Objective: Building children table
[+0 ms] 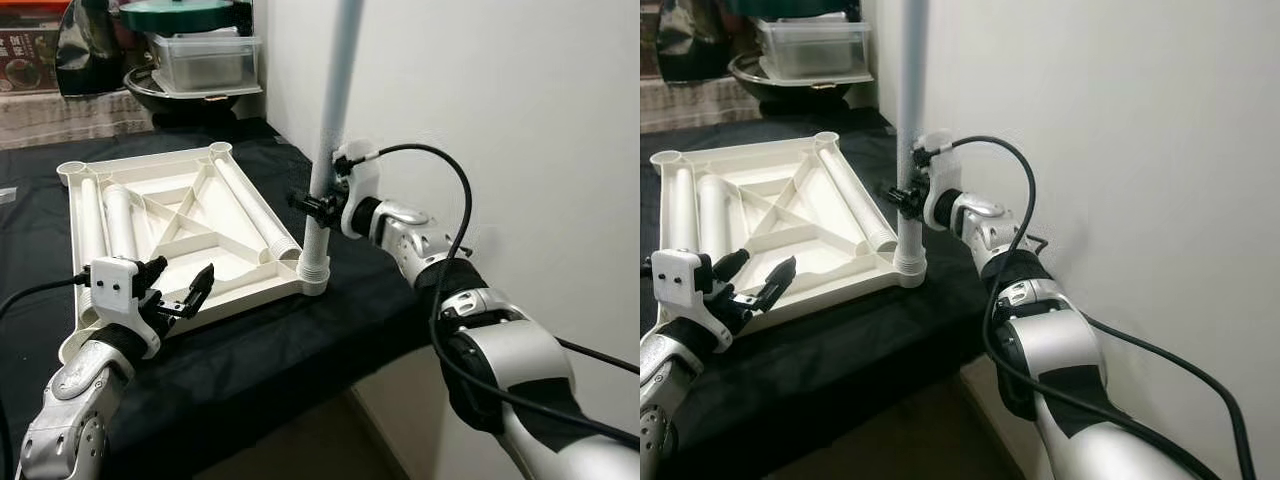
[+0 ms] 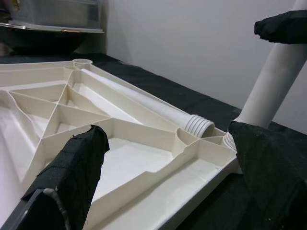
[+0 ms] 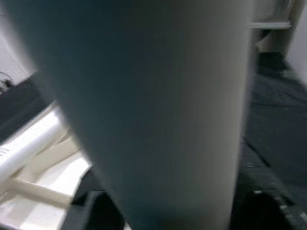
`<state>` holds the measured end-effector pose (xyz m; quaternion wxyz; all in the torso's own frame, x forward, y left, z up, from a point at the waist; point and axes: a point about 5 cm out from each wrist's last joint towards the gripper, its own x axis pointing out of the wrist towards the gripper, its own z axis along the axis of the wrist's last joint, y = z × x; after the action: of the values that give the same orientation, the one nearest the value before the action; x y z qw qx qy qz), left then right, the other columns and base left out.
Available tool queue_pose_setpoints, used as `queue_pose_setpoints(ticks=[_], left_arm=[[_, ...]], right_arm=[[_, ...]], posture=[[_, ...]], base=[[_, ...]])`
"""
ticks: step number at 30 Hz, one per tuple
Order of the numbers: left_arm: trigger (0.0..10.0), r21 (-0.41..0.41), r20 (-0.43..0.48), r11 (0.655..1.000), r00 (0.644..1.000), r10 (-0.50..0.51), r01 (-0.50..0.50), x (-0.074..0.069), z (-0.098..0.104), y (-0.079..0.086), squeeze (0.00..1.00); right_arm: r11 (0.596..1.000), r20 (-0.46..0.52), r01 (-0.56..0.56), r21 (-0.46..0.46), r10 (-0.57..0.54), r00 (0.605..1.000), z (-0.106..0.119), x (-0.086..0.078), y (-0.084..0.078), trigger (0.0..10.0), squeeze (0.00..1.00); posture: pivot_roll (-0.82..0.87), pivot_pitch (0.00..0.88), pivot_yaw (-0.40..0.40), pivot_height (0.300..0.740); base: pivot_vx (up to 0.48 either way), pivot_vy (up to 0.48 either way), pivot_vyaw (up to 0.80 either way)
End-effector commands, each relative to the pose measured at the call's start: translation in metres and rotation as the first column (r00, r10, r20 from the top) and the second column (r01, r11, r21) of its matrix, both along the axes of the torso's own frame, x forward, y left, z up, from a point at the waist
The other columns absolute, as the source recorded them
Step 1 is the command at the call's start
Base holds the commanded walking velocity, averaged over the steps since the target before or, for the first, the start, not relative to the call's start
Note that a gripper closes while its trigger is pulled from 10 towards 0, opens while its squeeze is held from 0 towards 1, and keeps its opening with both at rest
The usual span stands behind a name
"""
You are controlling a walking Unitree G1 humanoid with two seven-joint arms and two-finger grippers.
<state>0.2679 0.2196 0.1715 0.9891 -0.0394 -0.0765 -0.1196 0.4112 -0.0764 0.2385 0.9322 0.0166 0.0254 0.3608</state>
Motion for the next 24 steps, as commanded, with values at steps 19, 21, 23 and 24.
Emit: queue_pose_setpoints(ticks=[19,21,23,24], left_arm=[[10.0,0.016,-0.025,1.0,1.0,-0.006,0.006,0.001,-0.007,-0.001,0.0],[10.0,0.018,-0.025,1.0,1.0,-0.006,0.007,0.001,-0.007,-0.001,0.0],[10.0,0.021,-0.022,1.0,1.0,-0.007,0.008,0.002,-0.007,-0.002,0.0],[10.0,0.021,-0.022,1.0,1.0,-0.007,0.008,0.002,-0.007,-0.002,0.0]], right_arm=[[0.886,-0.276,0.455,-0.09,-0.461,0.843,-0.077,-0.014,0.029,0.0,0.0],[0.883,-0.288,0.454,-0.115,-0.468,0.836,-0.084,-0.019,0.038,0.0,0.0],[0.862,-0.278,0.48,-0.165,-0.507,0.816,-0.091,-0.025,0.051,0.0,0.0],[0.862,-0.278,0.48,-0.165,-0.507,0.816,-0.091,-0.025,0.051,0.0,0.0]], posture=[[0.1,0.0,-0.116,0.74],[0.1,0.0,-0.116,0.74],[0.1,0.0,-0.125,0.74],[0.1,0.0,-0.125,0.74]], base=[[0.0,0.0,0.0],[0.0,0.0,0.0],[0.0,0.0,0.0],[0.0,0.0,0.0]])
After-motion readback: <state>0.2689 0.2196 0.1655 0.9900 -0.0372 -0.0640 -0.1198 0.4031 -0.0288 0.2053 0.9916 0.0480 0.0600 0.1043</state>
